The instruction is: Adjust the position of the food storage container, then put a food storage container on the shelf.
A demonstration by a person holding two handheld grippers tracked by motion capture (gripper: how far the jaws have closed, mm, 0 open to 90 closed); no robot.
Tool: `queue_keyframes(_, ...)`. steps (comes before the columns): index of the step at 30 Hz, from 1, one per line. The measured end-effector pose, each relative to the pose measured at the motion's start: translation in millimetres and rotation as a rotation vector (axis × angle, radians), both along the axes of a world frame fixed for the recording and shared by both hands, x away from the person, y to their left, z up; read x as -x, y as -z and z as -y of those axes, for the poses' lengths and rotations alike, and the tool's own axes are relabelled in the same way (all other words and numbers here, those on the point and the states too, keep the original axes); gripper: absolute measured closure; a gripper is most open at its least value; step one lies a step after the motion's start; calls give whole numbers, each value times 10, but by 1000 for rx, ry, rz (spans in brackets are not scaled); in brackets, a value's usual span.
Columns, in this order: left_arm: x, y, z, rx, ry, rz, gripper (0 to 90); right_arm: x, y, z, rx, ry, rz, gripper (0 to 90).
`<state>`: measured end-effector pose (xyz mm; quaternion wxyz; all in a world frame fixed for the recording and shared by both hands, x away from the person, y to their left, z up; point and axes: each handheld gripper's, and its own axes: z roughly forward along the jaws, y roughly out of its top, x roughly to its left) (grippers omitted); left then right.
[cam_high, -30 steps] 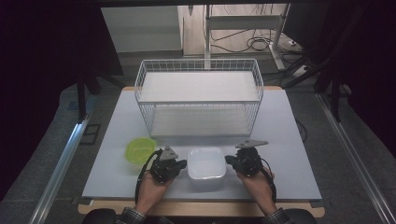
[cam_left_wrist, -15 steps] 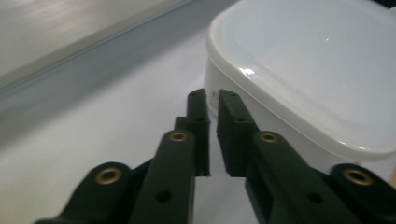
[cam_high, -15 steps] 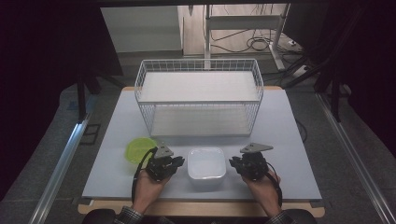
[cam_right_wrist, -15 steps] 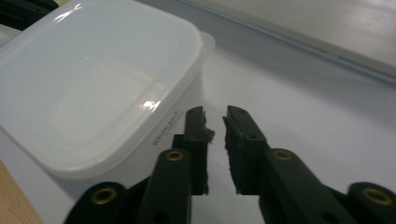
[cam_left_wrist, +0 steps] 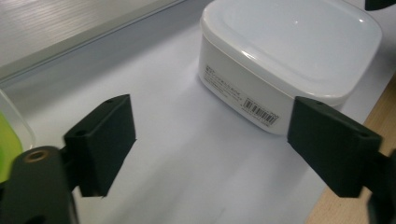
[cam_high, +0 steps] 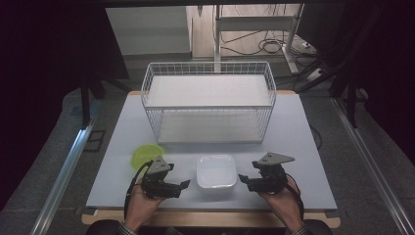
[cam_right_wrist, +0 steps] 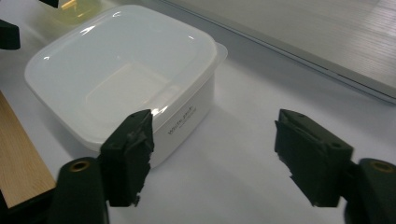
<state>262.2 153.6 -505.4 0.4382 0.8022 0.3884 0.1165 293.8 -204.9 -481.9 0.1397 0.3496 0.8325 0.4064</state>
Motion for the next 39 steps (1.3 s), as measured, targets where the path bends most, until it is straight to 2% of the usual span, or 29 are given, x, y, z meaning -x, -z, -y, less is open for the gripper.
queue_keyframes(2,-4,3,14,11,7,12,96,-2,1,-3,-2,0,4,228)
queue_keyframes(6,-7,38,56,-21,35,47,54,-16,5,-3,-21,-2,-3,167)
queue_keyframes(11,-4,50,103,-28,59,72,35,-14,10,-24,-26,-20,-1,117)
queue_keyframes(17,-20,3,149,-3,68,22,40,-15,22,-57,-15,-44,-2,86)
queue_keyframes(21,-44,-44,187,9,84,4,33,-20,2,-83,-16,-45,2,65)
queue_keyframes(24,-95,-68,225,23,86,-29,43,-33,-7,-109,-19,-53,-19,35)
queue_keyframes(27,-138,-79,271,22,93,-36,67,-42,-21,-134,-53,-52,-50,36)
queue_keyframes(35,-234,-91,346,40,109,-57,130,-137,-59,-192,-67,-62,-125,161)
queue_keyframes(39,-306,-28,332,58,109,-92,132,-218,-49,-224,-91,-79,-168,217)
